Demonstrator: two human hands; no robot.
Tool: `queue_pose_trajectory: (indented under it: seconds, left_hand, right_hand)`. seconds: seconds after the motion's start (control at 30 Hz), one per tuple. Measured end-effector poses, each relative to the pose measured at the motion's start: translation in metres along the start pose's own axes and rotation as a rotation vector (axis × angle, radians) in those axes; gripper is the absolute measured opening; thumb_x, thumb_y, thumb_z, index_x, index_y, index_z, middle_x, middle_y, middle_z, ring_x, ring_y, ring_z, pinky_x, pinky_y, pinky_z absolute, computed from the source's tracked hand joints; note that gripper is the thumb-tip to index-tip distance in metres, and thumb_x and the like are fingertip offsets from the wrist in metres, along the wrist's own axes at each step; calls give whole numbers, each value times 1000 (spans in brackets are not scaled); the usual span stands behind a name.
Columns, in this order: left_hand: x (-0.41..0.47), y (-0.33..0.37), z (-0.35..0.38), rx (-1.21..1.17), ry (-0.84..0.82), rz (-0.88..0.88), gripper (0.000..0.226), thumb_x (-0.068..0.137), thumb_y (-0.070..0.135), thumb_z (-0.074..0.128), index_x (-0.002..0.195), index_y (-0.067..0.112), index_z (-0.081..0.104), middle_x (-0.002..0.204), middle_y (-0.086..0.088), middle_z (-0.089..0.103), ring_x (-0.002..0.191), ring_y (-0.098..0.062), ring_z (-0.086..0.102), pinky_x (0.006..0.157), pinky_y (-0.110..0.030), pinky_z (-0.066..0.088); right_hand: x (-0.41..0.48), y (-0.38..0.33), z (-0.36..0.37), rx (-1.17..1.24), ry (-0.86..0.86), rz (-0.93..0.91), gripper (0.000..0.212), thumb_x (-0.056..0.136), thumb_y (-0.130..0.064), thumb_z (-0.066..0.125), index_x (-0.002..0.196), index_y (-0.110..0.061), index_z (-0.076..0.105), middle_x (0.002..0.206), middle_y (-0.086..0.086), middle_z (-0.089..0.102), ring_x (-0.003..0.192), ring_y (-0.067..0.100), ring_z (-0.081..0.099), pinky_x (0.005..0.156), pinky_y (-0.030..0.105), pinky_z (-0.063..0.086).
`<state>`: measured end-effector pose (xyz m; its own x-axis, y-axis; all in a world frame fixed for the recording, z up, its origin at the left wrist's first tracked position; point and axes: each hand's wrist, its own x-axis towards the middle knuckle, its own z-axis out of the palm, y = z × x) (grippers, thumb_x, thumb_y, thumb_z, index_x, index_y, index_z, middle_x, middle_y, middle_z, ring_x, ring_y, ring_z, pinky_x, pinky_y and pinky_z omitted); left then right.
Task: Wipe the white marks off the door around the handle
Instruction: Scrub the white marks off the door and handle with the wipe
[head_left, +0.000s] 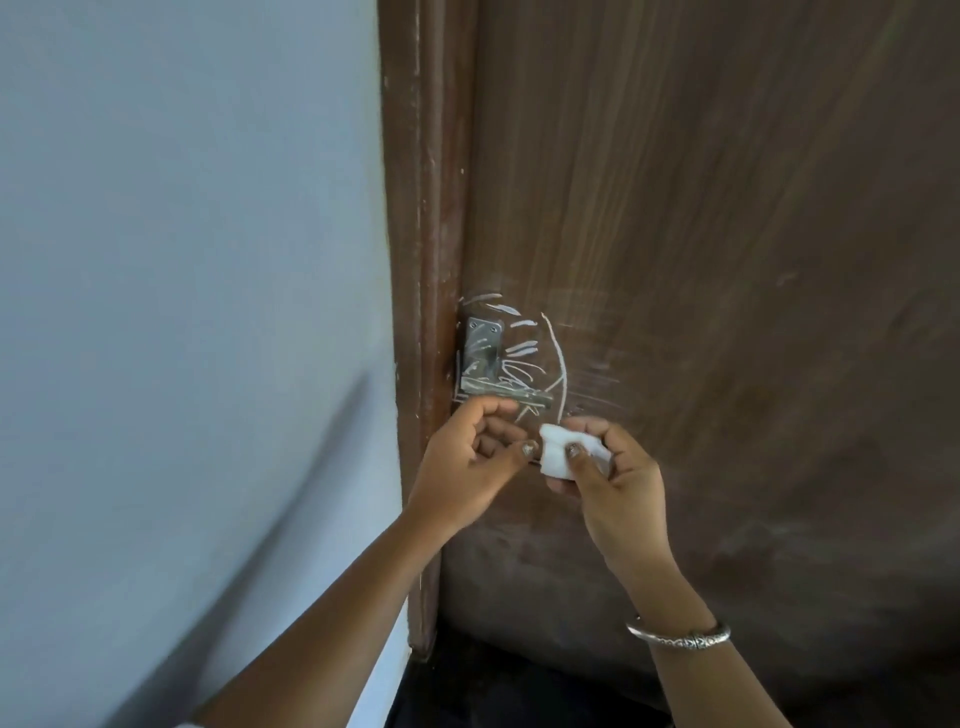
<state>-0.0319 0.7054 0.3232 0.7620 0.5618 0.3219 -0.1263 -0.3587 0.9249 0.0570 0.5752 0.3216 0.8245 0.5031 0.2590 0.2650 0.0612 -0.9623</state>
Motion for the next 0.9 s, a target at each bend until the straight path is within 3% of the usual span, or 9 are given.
queue_pose_trajectory:
  seconds: [0.1,0.17,0.27,0.37,0.47,0.6,0.73,0.8,0.9]
  left_hand:
    - [16,-13,-18,17,138,-20,30,81,9,69,101,27,56,81,8,67,73,-6,64,69,-22,56]
    - [24,-18,-23,1,195,-26,28,81,6,68,100,25,57,78,2,67,71,-12,64,66,-26,55]
    - [33,-21,-26,-18,219,-7,27,82,4,66,100,23,58,78,-5,67,72,-19,64,67,-32,55]
    - [46,-28,-31,4,235,-13,32,82,5,66,97,31,57,76,0,67,71,-13,64,68,-28,55]
    - [51,-36,-36,-6,232,-17,33,82,5,66,99,31,55,74,8,66,72,-8,64,67,-23,55]
    - [54,-44,-40,-48,208,-40,34,83,3,66,100,31,54,74,10,66,75,-5,65,68,-18,52]
    - [52,-50,-37,-84,173,-85,38,82,2,66,102,32,55,94,4,69,86,-7,66,76,-22,53]
    - [50,-51,-35,-71,154,-96,41,81,4,67,106,34,54,106,8,67,88,-7,64,78,-18,51]
    - [50,-53,-32,-30,198,-88,39,81,5,66,108,30,56,108,10,66,84,-4,63,76,-17,50]
  right_hand:
    - [21,1,15,-92,11,-28,38,85,3,60,82,-34,70,93,-2,70,72,6,68,56,15,52]
    - [36,-1,21,-147,22,-49,37,81,1,66,78,-36,68,85,-9,72,62,-1,64,51,9,44]
    - [57,-6,24,-165,32,-90,35,77,-3,74,73,-37,65,80,-24,70,62,-3,63,51,12,48]
    - [83,-9,34,-224,28,-183,43,78,1,68,81,-41,62,80,-24,68,57,-2,58,49,17,47]
    - [103,-12,49,-326,18,-377,45,75,11,63,91,-31,69,86,-17,68,66,1,59,55,14,46]
    - [124,-10,69,-399,87,-556,30,69,16,59,85,-6,71,95,8,64,84,0,58,72,5,45]
    - [137,-7,78,-518,94,-690,21,69,15,63,83,-2,68,90,13,65,83,12,59,71,5,43]
    - [142,-8,81,-583,69,-744,19,72,13,63,85,0,67,87,13,67,78,17,63,68,9,44]
    - [145,-8,87,-712,57,-860,19,74,8,62,88,-3,69,81,8,70,76,23,64,66,24,48]
